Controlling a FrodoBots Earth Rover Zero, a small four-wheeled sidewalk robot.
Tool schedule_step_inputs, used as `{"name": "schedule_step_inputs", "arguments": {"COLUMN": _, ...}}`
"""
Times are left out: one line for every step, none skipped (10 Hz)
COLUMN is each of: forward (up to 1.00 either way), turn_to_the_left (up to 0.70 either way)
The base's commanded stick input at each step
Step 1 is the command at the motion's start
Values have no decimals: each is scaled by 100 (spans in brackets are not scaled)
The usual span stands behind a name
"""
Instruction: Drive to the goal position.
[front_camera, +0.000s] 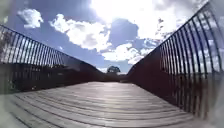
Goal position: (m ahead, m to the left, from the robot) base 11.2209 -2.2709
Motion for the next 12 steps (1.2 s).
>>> {"name": "schedule_step_inputs", "arguments": {"forward": 85, "turn_to_the_left": 0}}
{"name": "schedule_step_inputs", "arguments": {"forward": 85, "turn_to_the_left": 0}}
{"name": "schedule_step_inputs", "arguments": {"forward": 85, "turn_to_the_left": 0}}
{"name": "schedule_step_inputs", "arguments": {"forward": 85, "turn_to_the_left": 0}}
{"name": "schedule_step_inputs", "arguments": {"forward": 85, "turn_to_the_left": 0}}
{"name": "schedule_step_inputs", "arguments": {"forward": 85, "turn_to_the_left": 0}}
{"name": "schedule_step_inputs", "arguments": {"forward": 85, "turn_to_the_left": -12}}
{"name": "schedule_step_inputs", "arguments": {"forward": 85, "turn_to_the_left": -25}}
{"name": "schedule_step_inputs", "arguments": {"forward": 85, "turn_to_the_left": -34}}
{"name": "schedule_step_inputs", "arguments": {"forward": 85, "turn_to_the_left": -34}}
{"name": "schedule_step_inputs", "arguments": {"forward": 85, "turn_to_the_left": -34}}
{"name": "schedule_step_inputs", "arguments": {"forward": 85, "turn_to_the_left": 1}}
